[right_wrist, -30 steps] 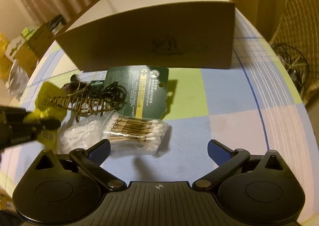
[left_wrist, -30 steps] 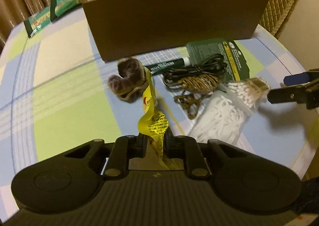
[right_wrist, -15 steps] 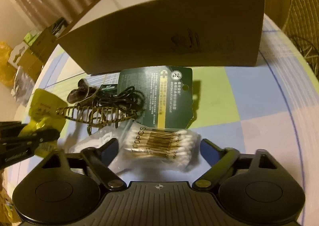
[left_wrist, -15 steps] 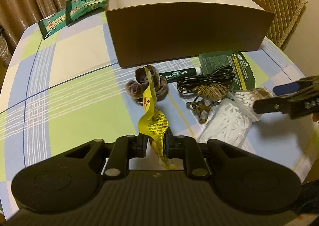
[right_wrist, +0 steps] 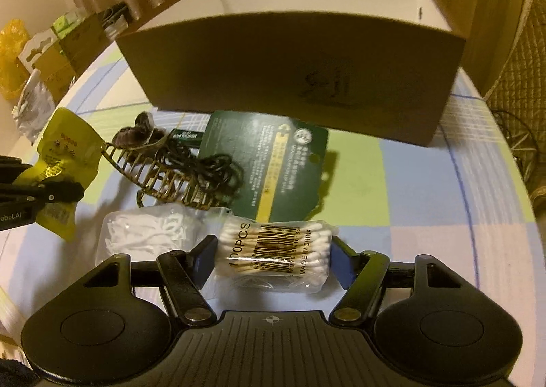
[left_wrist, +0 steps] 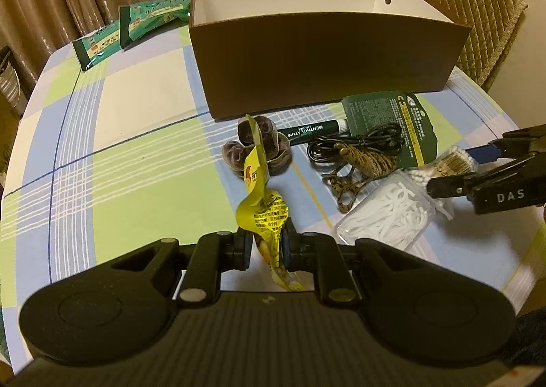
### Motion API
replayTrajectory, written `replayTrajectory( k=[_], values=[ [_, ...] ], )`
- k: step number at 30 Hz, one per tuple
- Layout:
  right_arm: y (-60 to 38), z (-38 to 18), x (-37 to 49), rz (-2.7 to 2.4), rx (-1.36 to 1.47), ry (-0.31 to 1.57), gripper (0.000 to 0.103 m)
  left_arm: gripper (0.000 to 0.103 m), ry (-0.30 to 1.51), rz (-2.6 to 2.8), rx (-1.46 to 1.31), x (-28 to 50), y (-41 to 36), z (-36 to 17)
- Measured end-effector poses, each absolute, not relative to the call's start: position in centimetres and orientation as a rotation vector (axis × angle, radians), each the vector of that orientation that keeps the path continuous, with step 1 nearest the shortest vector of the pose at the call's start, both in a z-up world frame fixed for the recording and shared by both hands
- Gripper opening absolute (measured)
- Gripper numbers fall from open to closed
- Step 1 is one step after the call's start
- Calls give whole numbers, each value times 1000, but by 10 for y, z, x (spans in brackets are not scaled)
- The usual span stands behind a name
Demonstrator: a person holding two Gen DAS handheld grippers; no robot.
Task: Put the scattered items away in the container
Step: 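Lift the yellow packet and cotton swab bag over the box with both tools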
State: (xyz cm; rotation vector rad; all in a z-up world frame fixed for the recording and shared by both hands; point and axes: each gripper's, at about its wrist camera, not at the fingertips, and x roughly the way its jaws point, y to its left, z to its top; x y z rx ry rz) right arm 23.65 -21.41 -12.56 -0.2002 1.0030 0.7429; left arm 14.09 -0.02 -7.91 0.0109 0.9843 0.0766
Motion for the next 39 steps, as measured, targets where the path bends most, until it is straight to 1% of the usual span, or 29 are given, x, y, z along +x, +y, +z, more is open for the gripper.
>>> replayTrajectory(
  k=[11, 25, 33, 39],
  values=[
    [-232, -107, 238, 728, -151, 987, 66, 13, 952, 58, 29, 138, -4, -65],
    [-232, -87, 244, 752, -142, 953, 66, 13, 898, 40, 24, 137, -7, -40],
    [-222, -50, 260, 820, -109, 877, 66, 13, 824, 11, 27, 148, -9, -13],
    [-206, -20, 287, 859, -86, 796, 66, 13, 752, -20, 47, 172, -8, 11]
  ],
)
